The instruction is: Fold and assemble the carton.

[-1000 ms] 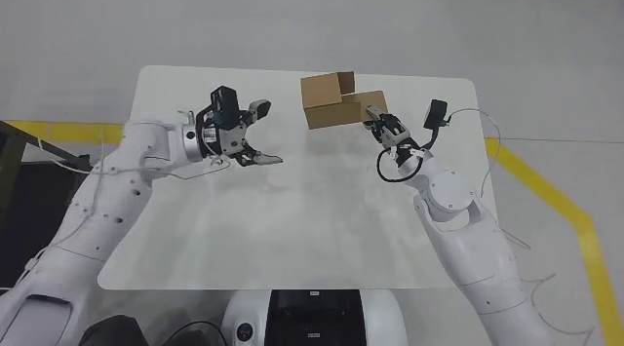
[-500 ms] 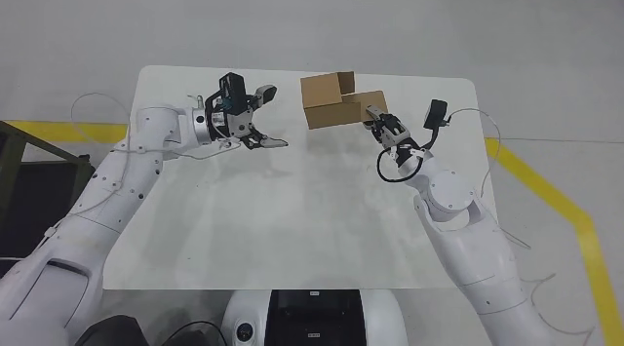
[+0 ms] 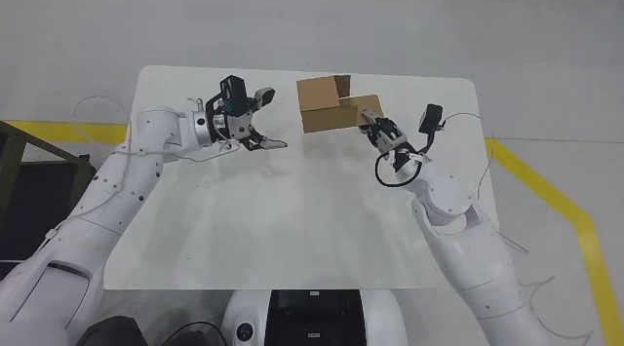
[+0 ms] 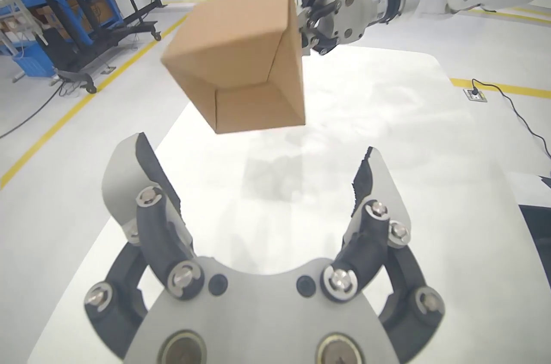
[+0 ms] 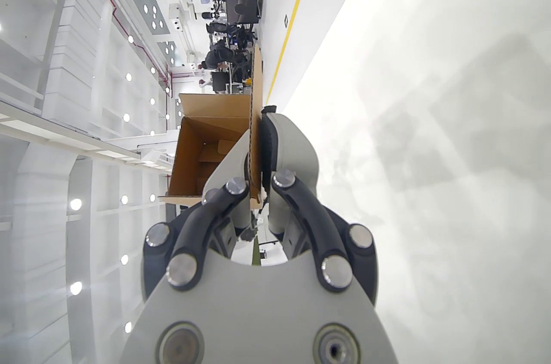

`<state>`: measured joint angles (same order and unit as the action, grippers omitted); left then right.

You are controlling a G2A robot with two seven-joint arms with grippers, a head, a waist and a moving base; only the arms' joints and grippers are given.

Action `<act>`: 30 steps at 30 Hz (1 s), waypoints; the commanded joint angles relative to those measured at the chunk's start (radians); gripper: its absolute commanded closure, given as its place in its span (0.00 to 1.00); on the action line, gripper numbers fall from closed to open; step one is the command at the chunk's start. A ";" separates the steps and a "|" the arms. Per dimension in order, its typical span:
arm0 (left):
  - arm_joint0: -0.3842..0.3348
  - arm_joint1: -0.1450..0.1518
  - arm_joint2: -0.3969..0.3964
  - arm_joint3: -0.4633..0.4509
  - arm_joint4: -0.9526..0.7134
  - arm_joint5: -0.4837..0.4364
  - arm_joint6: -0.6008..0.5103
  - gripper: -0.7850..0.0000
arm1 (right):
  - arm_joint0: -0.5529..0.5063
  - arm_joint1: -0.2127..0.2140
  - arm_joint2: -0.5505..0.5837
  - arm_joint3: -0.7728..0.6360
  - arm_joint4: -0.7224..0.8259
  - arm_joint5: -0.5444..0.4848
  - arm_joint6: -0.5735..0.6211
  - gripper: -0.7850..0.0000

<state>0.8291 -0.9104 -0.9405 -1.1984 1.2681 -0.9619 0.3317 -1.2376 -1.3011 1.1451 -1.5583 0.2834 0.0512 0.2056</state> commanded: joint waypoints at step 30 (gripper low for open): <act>-0.043 -0.018 0.161 0.051 -0.302 -0.050 -0.066 0.00 | -0.124 -0.031 -0.086 -0.052 -0.122 -0.122 -0.160 1.00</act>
<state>0.7899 -0.9292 -0.7844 -1.1528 0.9680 -1.0123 0.2636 -1.3610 -1.3313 1.0589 -1.6100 0.1618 -0.0700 0.0439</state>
